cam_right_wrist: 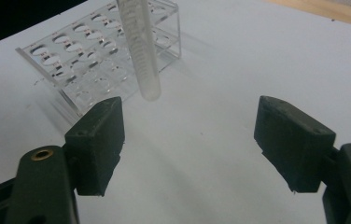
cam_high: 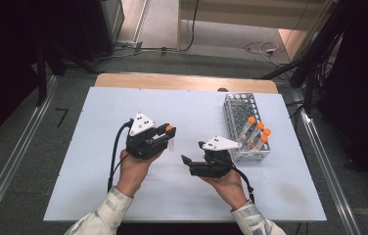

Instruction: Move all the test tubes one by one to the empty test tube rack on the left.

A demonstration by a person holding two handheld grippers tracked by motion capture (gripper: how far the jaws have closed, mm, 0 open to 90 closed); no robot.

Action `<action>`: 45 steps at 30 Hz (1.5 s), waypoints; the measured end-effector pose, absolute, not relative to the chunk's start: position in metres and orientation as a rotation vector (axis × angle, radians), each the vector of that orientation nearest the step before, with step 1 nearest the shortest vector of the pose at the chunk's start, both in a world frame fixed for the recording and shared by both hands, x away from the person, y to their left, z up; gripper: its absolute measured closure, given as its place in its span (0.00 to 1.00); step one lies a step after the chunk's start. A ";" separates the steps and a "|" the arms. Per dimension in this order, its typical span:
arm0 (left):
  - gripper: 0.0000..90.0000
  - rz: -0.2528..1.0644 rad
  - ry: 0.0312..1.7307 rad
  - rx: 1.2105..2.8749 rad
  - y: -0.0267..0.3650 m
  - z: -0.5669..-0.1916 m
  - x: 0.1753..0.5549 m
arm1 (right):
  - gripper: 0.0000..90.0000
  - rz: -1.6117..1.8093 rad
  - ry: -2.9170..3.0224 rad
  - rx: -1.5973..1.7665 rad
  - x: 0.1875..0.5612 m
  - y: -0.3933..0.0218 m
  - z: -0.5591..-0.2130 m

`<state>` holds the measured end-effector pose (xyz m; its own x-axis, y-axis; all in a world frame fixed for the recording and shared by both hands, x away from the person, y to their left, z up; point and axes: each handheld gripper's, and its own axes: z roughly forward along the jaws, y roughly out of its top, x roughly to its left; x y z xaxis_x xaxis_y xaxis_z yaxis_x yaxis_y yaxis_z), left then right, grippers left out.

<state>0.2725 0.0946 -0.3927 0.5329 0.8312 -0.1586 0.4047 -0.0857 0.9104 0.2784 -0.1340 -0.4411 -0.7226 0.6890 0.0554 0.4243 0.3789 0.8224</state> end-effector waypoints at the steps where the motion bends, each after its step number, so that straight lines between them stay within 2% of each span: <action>1: 0.77 0.497 1.052 1.697 0.095 -0.392 0.274 | 0.26 1.267 2.346 0.979 0.278 -0.134 -0.441; 21: 0.77 0.547 1.101 1.661 0.108 -0.379 0.295 | 0.26 1.237 2.335 1.025 0.272 -0.167 -0.451; 45: 0.77 0.679 1.189 1.626 0.139 -0.374 0.305 | 0.26 1.234 2.326 1.037 0.272 -0.171 -0.452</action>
<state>0.3048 0.1389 -0.3740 0.3663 0.9248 -0.1027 0.3822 -0.0489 0.9228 0.2722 -0.1714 -0.4522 -0.6897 0.7216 0.0593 0.4538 0.3671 0.8120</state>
